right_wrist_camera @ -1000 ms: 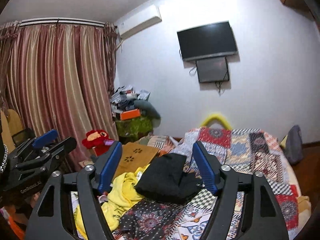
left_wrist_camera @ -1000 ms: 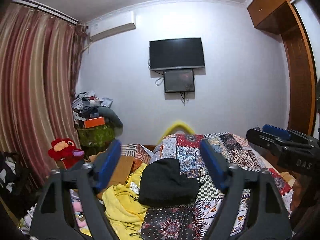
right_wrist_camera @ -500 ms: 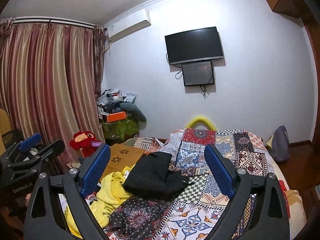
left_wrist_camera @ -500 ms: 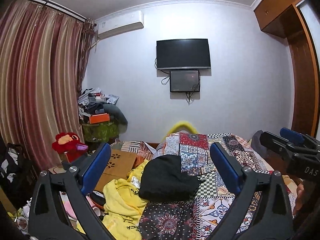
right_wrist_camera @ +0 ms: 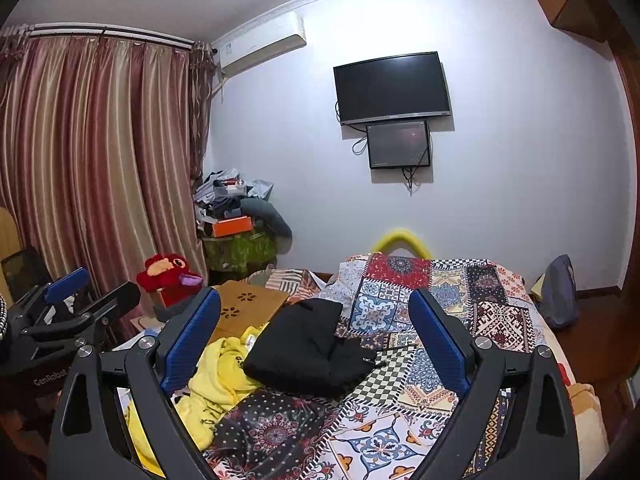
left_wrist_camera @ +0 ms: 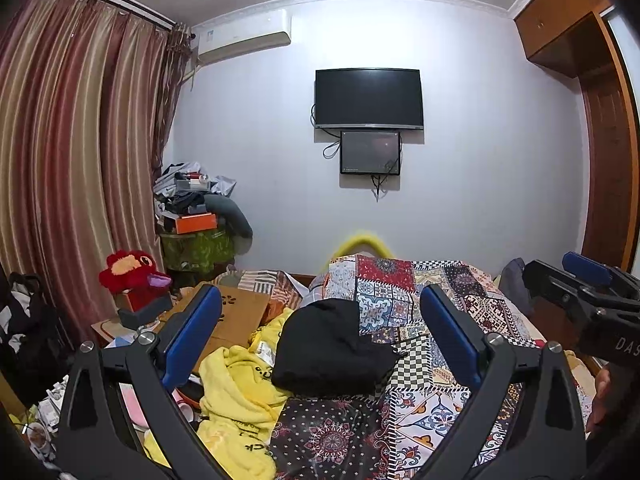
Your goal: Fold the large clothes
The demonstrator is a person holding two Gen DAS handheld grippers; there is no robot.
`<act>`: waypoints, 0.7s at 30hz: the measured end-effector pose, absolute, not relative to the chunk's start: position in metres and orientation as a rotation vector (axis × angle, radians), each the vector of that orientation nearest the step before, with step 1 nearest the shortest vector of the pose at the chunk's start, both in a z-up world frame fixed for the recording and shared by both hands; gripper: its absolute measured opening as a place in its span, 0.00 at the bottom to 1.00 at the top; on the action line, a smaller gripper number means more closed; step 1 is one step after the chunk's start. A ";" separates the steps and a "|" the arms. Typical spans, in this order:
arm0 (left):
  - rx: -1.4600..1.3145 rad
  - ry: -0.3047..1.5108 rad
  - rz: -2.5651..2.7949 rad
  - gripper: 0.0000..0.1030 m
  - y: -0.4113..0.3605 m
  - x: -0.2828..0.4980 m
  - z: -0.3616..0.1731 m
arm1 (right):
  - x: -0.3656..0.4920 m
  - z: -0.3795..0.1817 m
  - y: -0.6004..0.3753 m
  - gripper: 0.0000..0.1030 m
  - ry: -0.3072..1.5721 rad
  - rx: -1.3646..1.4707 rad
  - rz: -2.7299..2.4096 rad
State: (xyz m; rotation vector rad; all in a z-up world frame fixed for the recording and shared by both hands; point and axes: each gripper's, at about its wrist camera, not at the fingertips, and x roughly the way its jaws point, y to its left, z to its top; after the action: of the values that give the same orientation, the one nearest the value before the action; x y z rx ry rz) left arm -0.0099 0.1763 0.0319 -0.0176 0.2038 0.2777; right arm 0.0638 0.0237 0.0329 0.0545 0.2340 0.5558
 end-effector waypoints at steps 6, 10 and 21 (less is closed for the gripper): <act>-0.024 0.210 0.276 0.97 0.177 -0.006 0.029 | 0.062 0.035 0.025 0.91 0.231 0.042 0.559; -0.035 0.214 0.275 0.97 0.179 -0.005 0.027 | 0.060 0.035 0.026 0.91 0.231 0.031 0.557; -0.061 0.230 0.267 0.97 0.183 -0.002 0.021 | 0.061 0.034 0.027 0.91 0.238 0.028 0.545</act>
State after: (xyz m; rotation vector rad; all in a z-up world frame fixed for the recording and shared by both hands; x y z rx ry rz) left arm -0.0017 0.1830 0.0213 -0.0608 0.2304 0.2668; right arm 0.0608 0.0267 0.0339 0.0277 0.2378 0.5447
